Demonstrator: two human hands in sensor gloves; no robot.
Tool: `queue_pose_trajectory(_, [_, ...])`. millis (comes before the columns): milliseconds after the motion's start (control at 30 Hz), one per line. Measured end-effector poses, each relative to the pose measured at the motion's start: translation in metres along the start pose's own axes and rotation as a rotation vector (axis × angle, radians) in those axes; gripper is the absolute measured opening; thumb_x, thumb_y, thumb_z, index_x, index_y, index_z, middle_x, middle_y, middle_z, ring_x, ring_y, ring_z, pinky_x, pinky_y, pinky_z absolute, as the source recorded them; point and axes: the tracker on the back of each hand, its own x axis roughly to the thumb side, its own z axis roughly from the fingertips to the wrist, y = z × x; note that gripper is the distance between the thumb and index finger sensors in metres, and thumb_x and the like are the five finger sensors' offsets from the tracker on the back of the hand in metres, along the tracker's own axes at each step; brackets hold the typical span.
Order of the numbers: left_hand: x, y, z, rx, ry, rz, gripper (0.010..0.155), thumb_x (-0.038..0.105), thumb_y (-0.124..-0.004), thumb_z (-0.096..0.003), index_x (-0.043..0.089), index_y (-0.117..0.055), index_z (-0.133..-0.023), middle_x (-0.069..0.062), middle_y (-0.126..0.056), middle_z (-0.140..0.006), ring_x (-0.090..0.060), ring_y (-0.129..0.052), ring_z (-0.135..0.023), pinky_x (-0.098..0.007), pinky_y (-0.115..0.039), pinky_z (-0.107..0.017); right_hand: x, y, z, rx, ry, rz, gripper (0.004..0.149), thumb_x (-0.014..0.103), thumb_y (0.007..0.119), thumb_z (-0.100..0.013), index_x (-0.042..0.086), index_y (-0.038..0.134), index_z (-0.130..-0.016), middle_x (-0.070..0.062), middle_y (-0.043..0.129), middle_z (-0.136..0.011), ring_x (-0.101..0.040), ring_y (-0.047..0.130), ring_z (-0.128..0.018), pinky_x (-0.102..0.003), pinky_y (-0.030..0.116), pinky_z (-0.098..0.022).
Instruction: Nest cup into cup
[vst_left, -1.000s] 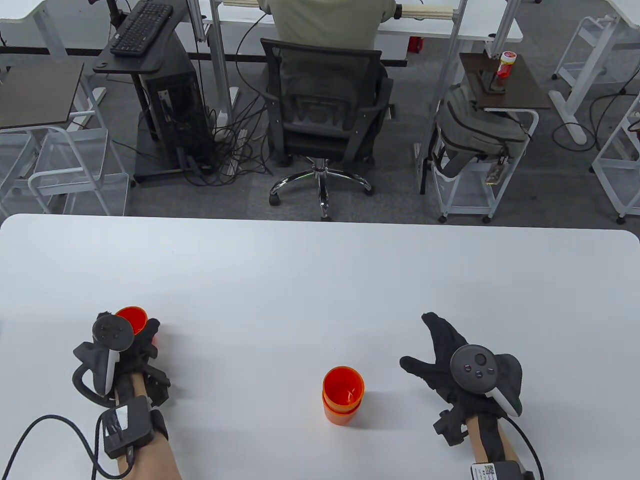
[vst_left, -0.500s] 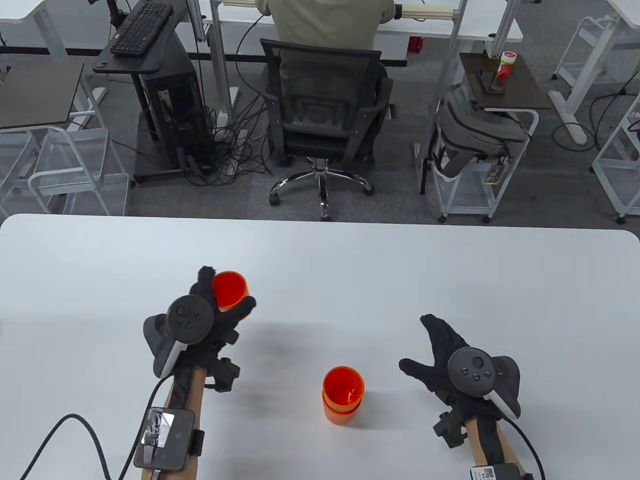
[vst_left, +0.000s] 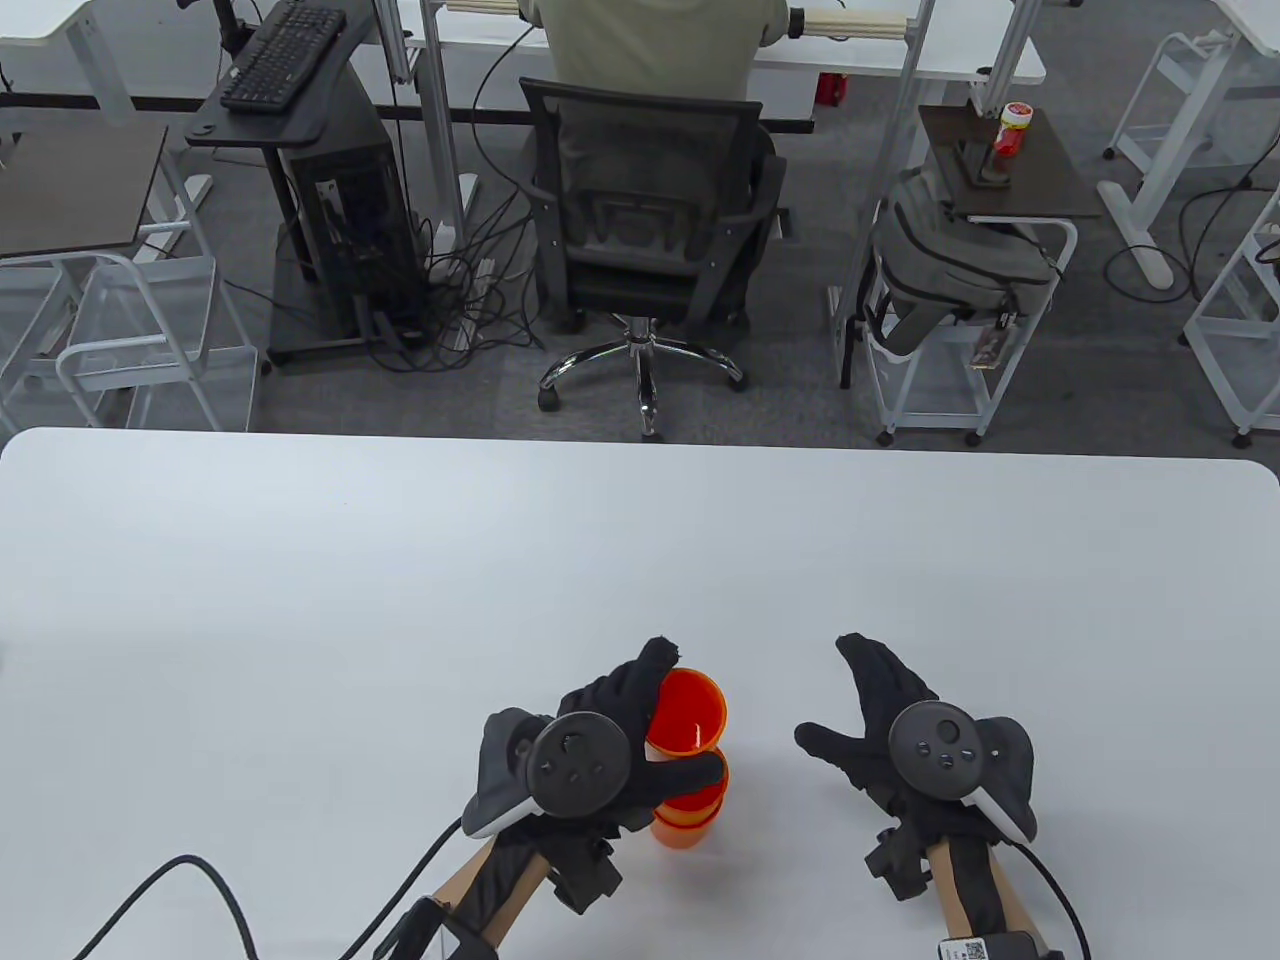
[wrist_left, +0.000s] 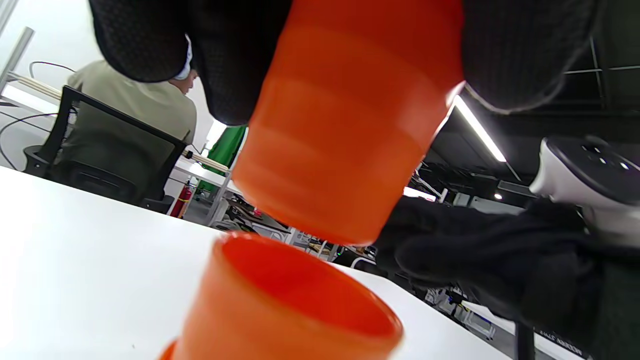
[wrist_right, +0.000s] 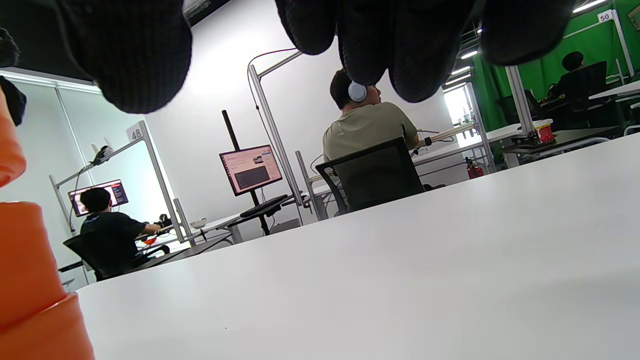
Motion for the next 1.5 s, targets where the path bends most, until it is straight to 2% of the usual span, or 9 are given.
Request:
queue_pose_trajectory(267, [0.005,-0.019,0.004,-0.045,-0.020,-0.072,0.108,0.079,-0.074,-0.0458,0.002,-0.047,-0.115,-0.021,-0.077,-0.109,-0.035,-0.090,-0.091,-0.062,-0.072,-0.069,0.001,0.000,0.001,-0.001,-0.002,0.006,0.093,0.055,0.083,-0.048,0.003,0.043,-0.114,-0.030,0.055,-0.112,-0.054,0.065,-0.097,-0.074,0.056,-0.064])
queue_pose_trajectory(700, [-0.004,-0.040,0.009,-0.089,0.010,-0.065,0.107,0.079,-0.072,-0.0470,0.001,-0.044,-0.116,-0.022,-0.074,-0.110,-0.037,-0.088,-0.093,-0.062,-0.072,-0.069,0.003,0.002,0.001,0.009,-0.009,0.016,0.093,0.055,0.083,-0.047,0.003,0.043,-0.114,-0.030,0.055,-0.112,-0.054,0.065,-0.098,-0.074,0.055,-0.065])
queue_pose_trajectory(967, [-0.004,-0.037,0.011,-0.094,-0.002,-0.048,0.109,0.078,-0.070,-0.0479,0.000,-0.037,-0.116,-0.025,-0.068,-0.114,-0.039,-0.085,-0.096,-0.063,-0.070,-0.070,0.004,0.002,0.001,0.010,-0.022,0.017,0.093,0.056,0.083,-0.048,0.004,0.043,-0.114,-0.030,0.055,-0.113,-0.054,0.065,-0.098,-0.074,0.055,-0.065])
queue_pose_trajectory(1100, [-0.007,-0.020,0.015,-0.041,-0.044,-0.022,0.110,0.080,-0.068,-0.0474,0.003,-0.033,-0.117,-0.029,-0.056,-0.119,-0.045,-0.075,-0.103,-0.066,-0.067,-0.071,0.006,0.000,0.001,0.000,-0.031,0.018,0.093,0.056,0.082,-0.048,0.004,0.043,-0.114,-0.030,0.055,-0.113,-0.054,0.064,-0.098,-0.074,0.055,-0.065])
queue_pose_trajectory(1133, [-0.009,-0.011,0.018,0.002,-0.032,-0.024,0.109,0.079,-0.068,-0.0477,0.004,-0.034,-0.118,-0.029,-0.055,-0.120,-0.046,-0.073,-0.104,-0.066,-0.066,-0.071,0.007,-0.001,0.001,-0.008,-0.035,0.019,0.092,0.056,0.081,-0.049,0.004,0.043,-0.114,-0.030,0.054,-0.113,-0.054,0.064,-0.098,-0.074,0.055,-0.065])
queue_pose_trajectory(1233, [-0.020,0.004,0.025,0.102,0.022,-0.118,0.104,0.079,-0.065,-0.0503,0.006,-0.036,-0.118,-0.029,-0.055,-0.120,-0.047,-0.071,-0.105,-0.067,-0.066,-0.072,0.010,-0.004,0.001,-0.028,-0.041,0.034,0.090,0.055,0.079,-0.051,0.004,0.043,-0.114,-0.030,0.054,-0.113,-0.054,0.063,-0.099,-0.074,0.054,-0.065])
queue_pose_trajectory(1367, [-0.040,0.009,0.033,0.172,0.127,-0.307,0.099,0.077,-0.064,-0.0528,0.007,-0.039,-0.118,-0.029,-0.053,-0.121,-0.050,-0.066,-0.106,-0.068,-0.064,-0.072,0.016,-0.004,0.002,-0.060,-0.056,0.129,0.088,0.055,0.077,-0.052,0.004,0.042,-0.115,-0.031,0.051,-0.114,-0.055,0.060,-0.100,-0.075,0.052,-0.065])
queue_pose_trajectory(1500, [-0.070,0.002,0.037,0.132,0.214,-0.472,0.095,0.074,-0.064,-0.0544,0.008,-0.040,-0.118,-0.031,-0.046,-0.122,-0.054,-0.056,-0.108,-0.069,-0.061,-0.072,0.024,0.005,0.006,-0.076,-0.072,0.342,0.089,0.057,0.074,-0.053,0.004,0.039,-0.115,-0.031,0.046,-0.116,-0.055,0.055,-0.102,-0.075,0.050,-0.066])
